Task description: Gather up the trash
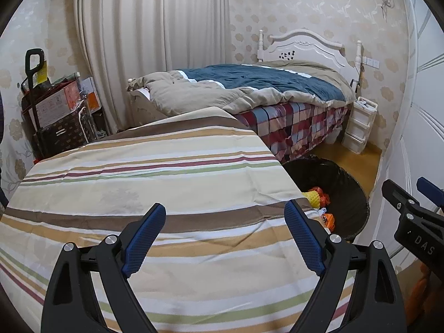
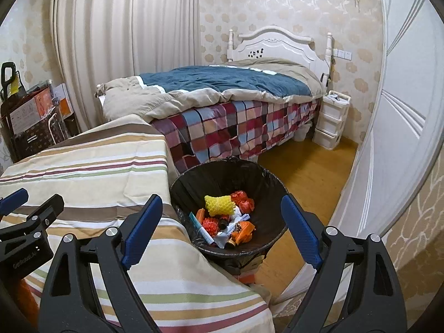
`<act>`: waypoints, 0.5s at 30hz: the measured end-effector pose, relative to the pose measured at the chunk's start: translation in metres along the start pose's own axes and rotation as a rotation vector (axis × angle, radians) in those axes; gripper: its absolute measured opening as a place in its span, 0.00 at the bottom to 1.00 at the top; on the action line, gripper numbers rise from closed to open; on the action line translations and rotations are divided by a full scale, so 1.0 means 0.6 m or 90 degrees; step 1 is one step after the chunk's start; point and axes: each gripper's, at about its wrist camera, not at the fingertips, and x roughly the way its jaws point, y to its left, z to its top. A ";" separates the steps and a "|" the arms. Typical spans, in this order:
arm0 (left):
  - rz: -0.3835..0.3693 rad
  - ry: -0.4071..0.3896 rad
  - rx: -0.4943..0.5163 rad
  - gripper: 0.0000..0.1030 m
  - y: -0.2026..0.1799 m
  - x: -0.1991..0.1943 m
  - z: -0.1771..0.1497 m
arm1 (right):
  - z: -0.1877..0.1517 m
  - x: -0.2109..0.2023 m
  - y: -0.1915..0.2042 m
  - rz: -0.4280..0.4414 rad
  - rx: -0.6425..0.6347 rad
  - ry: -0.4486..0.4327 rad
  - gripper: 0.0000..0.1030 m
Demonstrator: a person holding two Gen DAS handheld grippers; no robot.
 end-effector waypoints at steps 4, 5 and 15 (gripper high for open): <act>0.000 -0.004 -0.003 0.84 0.005 -0.007 -0.002 | 0.001 -0.009 -0.003 -0.001 0.001 -0.006 0.83; 0.000 -0.006 -0.003 0.84 0.005 -0.008 -0.001 | 0.001 -0.011 -0.003 -0.002 0.001 -0.007 0.83; -0.004 -0.016 -0.004 0.84 0.004 -0.020 -0.001 | 0.000 -0.013 -0.003 -0.001 0.000 -0.008 0.83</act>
